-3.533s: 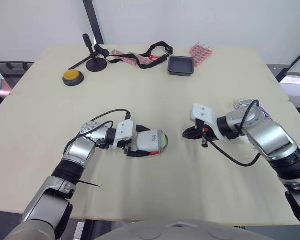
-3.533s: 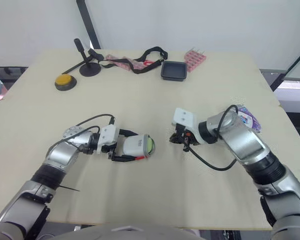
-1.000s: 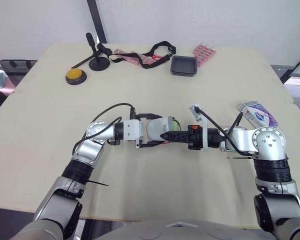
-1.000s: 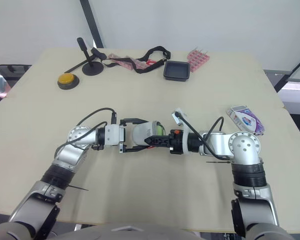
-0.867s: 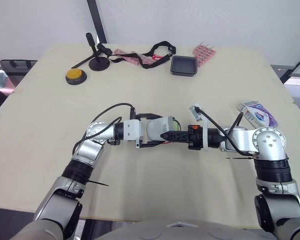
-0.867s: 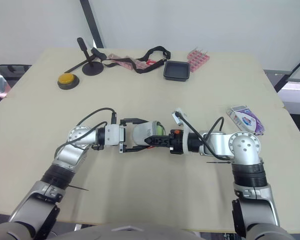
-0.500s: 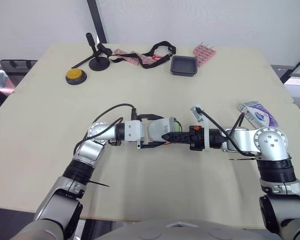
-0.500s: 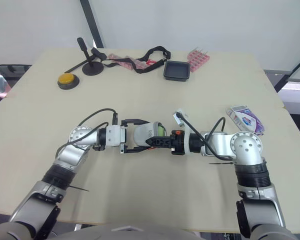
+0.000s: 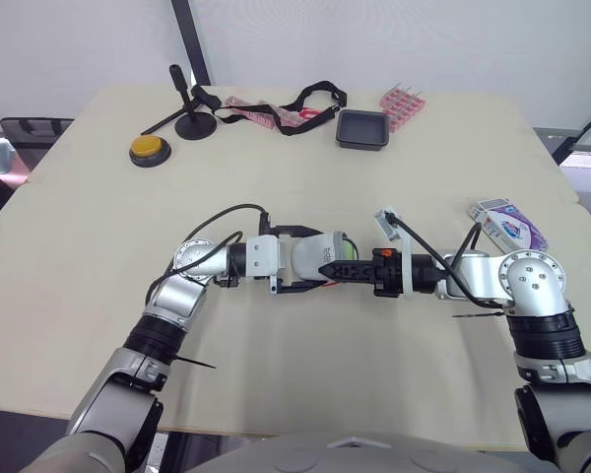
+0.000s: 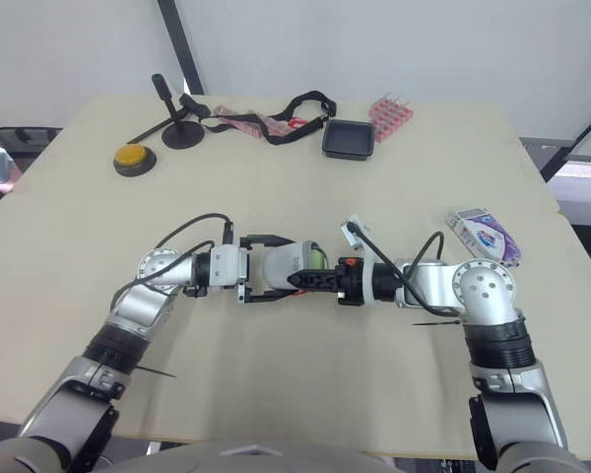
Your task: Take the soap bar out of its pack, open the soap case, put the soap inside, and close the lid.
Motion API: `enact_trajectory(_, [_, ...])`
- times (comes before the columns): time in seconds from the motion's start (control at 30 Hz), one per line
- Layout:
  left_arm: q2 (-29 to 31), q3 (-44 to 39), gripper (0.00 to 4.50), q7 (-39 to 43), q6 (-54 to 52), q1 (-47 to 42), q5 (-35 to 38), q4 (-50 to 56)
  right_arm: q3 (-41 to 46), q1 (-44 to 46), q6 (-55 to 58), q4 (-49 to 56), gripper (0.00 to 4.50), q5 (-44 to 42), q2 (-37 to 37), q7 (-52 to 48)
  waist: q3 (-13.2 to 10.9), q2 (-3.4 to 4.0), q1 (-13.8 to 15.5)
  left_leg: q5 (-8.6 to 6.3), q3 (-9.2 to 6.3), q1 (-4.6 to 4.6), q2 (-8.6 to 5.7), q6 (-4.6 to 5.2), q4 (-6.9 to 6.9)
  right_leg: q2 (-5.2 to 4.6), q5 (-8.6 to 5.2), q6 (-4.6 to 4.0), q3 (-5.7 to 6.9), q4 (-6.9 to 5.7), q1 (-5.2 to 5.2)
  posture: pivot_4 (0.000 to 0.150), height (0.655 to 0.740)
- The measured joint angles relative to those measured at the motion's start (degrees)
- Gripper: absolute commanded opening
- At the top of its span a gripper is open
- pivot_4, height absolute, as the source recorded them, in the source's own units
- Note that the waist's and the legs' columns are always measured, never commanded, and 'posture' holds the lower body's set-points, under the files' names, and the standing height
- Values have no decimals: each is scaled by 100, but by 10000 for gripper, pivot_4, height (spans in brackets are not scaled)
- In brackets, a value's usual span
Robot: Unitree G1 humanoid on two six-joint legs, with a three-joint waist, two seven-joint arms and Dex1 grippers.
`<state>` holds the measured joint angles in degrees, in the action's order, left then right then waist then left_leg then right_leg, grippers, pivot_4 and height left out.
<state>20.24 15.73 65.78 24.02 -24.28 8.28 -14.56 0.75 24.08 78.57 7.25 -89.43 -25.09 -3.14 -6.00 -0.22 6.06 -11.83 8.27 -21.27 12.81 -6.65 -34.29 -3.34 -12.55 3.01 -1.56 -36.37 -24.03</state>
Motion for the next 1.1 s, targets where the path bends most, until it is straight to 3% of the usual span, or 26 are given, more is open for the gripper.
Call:
enact_trajectory(0.27, [102, -6, 40051, 267, -143, -200, 235, -70, -40, 1, -97, -9, 20580, -66, -7, -82, 0, 0, 1, 0, 0, -1, -1, 0, 0, 0, 0, 0, 0, 0, 0, 1500, 7400])
enact_trajectory(0.53, [239, -4, 40051, 583, -1115, -110, 585, 244, -187, 0, -120, 1, 20580, 50, -25, -204, 0, 0, 1, 0, 0, -1, -1, 0, 0, 0, 0, 0, 1, 1, 0, 1500, 7400])
enact_trajectory(1.1, [290, 12, 40051, 742, -1867, -4, 698, 468, -468, 43, -159, 296, 20580, 1154, -196, -1115, 0, 0, 1, 0, -1, -3, 0, 0, 0, -1, 0, -1, 2, 2, 0, 1500, 7400])
